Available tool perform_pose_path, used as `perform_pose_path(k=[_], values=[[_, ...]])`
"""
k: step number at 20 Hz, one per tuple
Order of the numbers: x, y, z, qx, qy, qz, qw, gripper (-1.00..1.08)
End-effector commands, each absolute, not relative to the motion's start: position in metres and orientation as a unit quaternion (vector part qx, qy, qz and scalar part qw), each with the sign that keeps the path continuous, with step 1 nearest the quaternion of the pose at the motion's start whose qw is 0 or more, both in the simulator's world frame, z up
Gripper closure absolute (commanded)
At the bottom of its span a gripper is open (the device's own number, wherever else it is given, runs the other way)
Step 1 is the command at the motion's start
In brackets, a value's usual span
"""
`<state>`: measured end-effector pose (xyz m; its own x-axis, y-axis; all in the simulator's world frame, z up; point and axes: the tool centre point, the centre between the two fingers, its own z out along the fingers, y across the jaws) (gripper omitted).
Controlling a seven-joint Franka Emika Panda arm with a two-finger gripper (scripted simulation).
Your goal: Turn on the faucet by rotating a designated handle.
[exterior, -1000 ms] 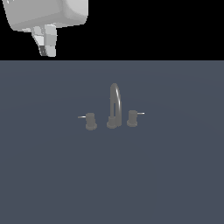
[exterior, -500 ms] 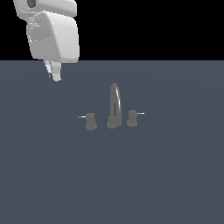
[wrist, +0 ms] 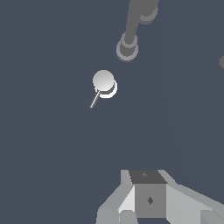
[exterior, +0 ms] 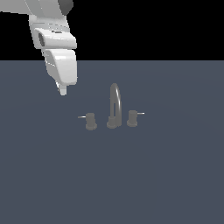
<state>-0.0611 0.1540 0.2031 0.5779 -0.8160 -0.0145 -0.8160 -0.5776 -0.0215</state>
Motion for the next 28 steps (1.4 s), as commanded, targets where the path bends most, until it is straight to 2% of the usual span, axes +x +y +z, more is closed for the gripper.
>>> perform_pose_path(k=[1,18,28], values=[[-0.050,0.155,0.190,-0.878,0.479,0.001,0.012,1.08],[0.034,0.141,0.093,-0.788,0.616,-0.001,0.001,1.08],[0.061,0.130,0.063,-0.753,0.658,-0.001,0.000,1.08]])
